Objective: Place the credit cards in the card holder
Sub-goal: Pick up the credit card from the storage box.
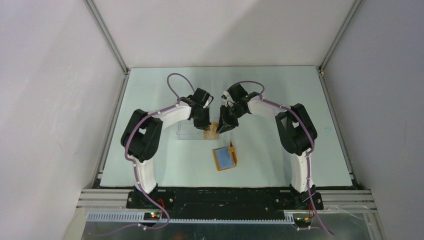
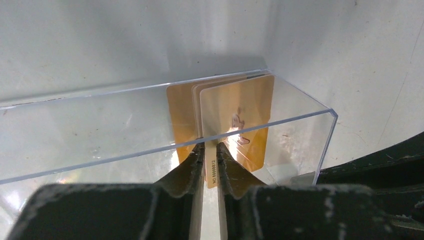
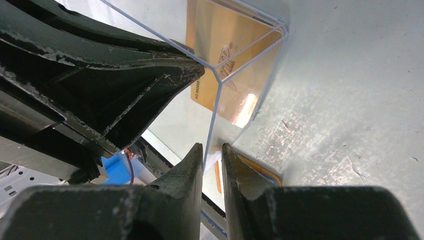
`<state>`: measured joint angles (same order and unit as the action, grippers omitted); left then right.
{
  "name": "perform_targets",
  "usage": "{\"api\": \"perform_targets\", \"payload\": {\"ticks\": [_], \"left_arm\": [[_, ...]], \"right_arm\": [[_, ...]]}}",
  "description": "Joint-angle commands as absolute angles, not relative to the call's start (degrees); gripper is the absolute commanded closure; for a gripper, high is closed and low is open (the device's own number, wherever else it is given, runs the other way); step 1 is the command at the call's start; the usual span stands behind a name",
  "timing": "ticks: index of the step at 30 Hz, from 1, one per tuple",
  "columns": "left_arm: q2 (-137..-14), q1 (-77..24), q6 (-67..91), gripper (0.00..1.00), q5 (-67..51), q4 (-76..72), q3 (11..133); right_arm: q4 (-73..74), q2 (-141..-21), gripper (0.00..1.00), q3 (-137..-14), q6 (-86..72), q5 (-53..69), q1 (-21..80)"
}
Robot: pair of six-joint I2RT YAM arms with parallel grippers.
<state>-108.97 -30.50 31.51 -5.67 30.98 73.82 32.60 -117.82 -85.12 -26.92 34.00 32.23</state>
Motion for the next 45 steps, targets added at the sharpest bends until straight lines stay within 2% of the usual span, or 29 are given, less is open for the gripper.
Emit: {"api": "perform_targets", "payload": {"ticks": [1,6,24,45], "left_arm": [[-106.6,-32.0,31.3,0.82,-4.9,31.6,75.6],[-107.5,-33.3,29.8,0.77,-2.8,34.1,77.9],[-112.8,-35.9,26.2,0.73,-0.1,41.1,83.2],[-112.7,-35.5,27.4,0.62,4.0,43.9,84.3]], "right_arm": [[35.4,-120.5,0.78,-83.3,-24.7,31.5,32.4],[35.4,-120.5,0.77,-83.3,-24.7,31.5,32.4],[35.3,-120.7,0.78,-83.3,-24.7,31.6,32.4],[35.3,-120.7,0.77,-83.2,-24.6,31.8,32.4]]}}
